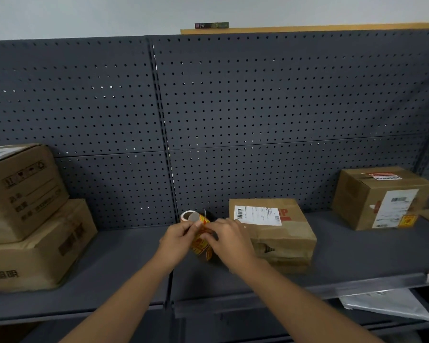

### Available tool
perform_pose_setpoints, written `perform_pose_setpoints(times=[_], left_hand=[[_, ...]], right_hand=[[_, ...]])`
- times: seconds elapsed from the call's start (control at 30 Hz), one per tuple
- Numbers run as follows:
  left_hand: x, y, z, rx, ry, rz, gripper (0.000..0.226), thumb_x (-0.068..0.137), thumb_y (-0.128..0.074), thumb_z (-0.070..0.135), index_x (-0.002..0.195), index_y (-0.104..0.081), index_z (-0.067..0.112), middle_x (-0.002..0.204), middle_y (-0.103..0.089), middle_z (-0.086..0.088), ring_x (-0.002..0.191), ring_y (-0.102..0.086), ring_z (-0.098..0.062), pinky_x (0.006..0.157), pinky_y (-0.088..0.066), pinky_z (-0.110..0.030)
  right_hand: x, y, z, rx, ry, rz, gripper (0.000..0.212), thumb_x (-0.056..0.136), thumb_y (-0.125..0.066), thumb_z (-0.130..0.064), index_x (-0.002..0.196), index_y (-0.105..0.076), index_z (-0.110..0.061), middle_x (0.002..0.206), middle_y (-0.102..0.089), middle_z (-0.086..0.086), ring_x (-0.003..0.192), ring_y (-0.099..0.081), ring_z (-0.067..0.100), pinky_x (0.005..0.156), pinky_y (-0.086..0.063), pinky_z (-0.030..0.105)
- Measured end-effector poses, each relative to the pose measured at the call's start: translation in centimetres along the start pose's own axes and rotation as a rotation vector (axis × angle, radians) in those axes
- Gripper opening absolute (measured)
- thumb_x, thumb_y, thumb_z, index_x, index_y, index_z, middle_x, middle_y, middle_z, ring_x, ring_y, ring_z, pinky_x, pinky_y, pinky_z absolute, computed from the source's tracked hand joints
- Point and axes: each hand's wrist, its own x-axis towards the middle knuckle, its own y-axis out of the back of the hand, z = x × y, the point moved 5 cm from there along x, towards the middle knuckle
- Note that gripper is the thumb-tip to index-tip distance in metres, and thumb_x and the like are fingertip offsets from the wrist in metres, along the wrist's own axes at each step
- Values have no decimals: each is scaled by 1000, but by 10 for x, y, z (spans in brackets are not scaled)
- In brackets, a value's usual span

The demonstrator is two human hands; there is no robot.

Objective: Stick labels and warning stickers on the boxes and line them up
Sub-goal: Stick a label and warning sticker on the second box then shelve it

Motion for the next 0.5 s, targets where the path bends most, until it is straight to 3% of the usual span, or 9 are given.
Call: perform_pose_setpoints(times=[0.07, 0.13, 0.27, 0.43, 0.5], left_hand=[[1, 0, -1, -9, 1, -46, 68, 81, -45, 90, 86, -76, 30, 78, -73, 0, 79, -68, -14, 90, -54, -58], [1, 1, -1, -21, 21, -109, 62, 85, -49, 85, 94, -79, 31, 86, -76, 2, 92, -71, -16, 99, -51, -57], [1, 3, 3, -2, 32, -231, 36, 76, -64, 70, 104, -76, 51, 107, -77, 19, 114, -68, -5, 117, -36, -55], [0, 4, 13, 207, -32, -166, 25, 80, -57, 61, 98, -74, 53, 94, -73, 36, 107, -64, 10, 120, -23, -57], [0, 4, 13, 218, -42, -139, 15, 85, -59, 52, 96, -70, 54, 93, -72, 36, 104, -65, 11, 119, -28, -54]], right_hand=[[2, -1, 4, -1, -9, -6, 25, 95, -66, -41, 112, -76, -25, 95, -72, 0, 93, -63, 22, 84, -49, 40], [4, -3, 7, -10, -12, -20, 23, 96, -65, -39, 111, -76, -25, 96, -72, -1, 94, -63, 23, 84, -48, 39], [8, -3, 13, -10, -11, -38, 23, 100, -59, -40, 107, -76, -25, 97, -74, -2, 93, -63, 21, 84, -47, 38], [15, -4, 15, -41, 3, -56, 21, 101, -59, -36, 105, -76, -24, 99, -75, -3, 96, -61, 20, 89, -46, 38], [16, -4, 14, -38, 12, -50, 20, 100, -60, -36, 107, -76, -25, 100, -75, -3, 96, -61, 19, 91, -47, 39]])
